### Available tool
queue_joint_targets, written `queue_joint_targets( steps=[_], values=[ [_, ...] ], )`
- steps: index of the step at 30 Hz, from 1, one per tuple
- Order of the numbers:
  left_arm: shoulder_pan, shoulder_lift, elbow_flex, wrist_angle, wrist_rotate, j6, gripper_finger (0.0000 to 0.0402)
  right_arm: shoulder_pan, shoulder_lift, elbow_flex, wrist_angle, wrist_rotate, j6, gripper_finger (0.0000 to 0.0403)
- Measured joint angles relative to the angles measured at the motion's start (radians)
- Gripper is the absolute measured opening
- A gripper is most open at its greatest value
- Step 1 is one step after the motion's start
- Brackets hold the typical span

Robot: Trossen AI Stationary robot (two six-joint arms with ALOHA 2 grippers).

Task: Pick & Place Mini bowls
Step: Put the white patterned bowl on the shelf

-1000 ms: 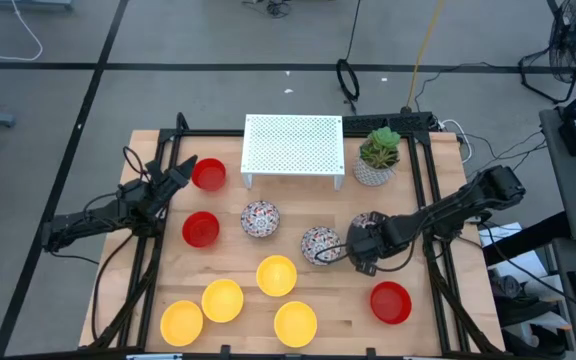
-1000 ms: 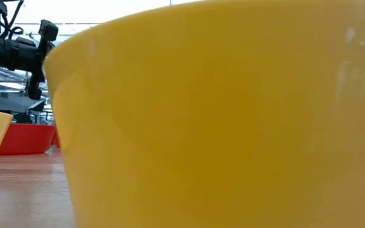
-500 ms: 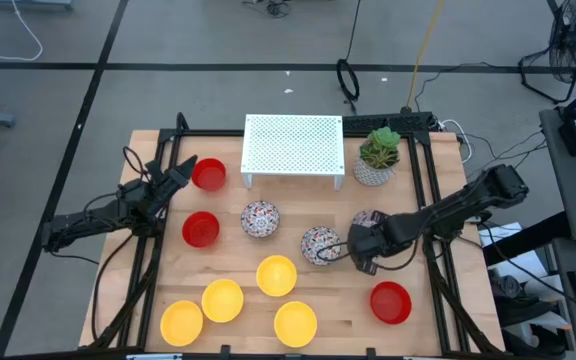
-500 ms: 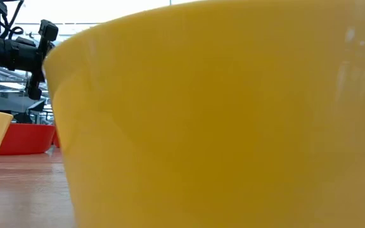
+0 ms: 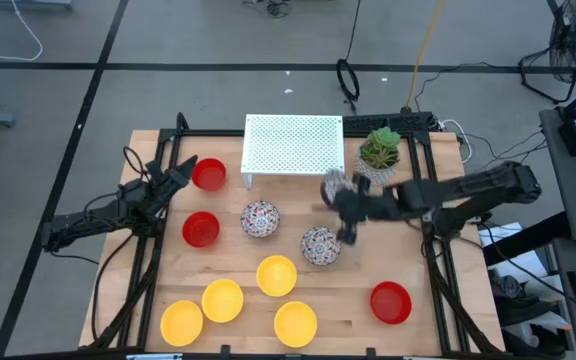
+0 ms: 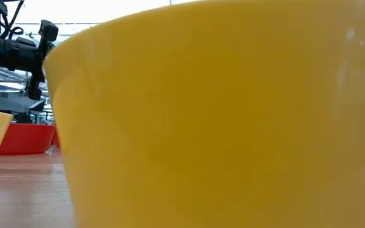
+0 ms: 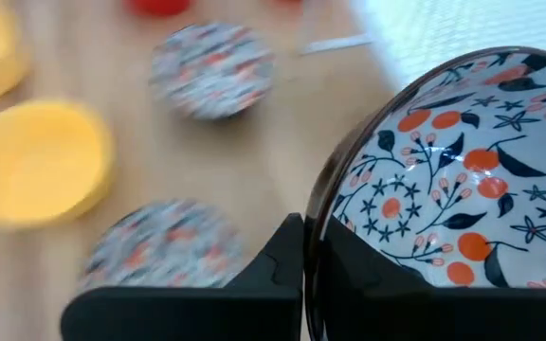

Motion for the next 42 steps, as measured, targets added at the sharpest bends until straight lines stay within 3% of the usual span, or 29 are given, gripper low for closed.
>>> queue_joint_targets(
  steps=[2,8,17,24,42],
  values=[
    [0.0,0.0,0.0,0.0,0.0,0.0,0.0093,-0.093,0.019,0.037,0.004,-0.005,-0.038,0.0002],
    [0.0,0.0,0.0,0.0,0.0,0.0,0.0093,-0.374,0.105,0.154,0.002,-0.175,-0.136,0.0001],
    [0.0,0.0,0.0,0.0,0.0,0.0,0.0093,-0.569,0.338,0.388,-0.162,-0.21,-0.241,0.0005],
    [0.0,0.0,0.0,0.0,0.0,0.0,0.0093,-0.613,0.451,0.512,-0.276,-0.207,-0.243,0.0006],
    [0.0,0.0,0.0,0.0,0.0,0.0,0.0093,-0.612,0.464,0.509,-0.224,-0.207,-0.345,0.0008]
  ],
)
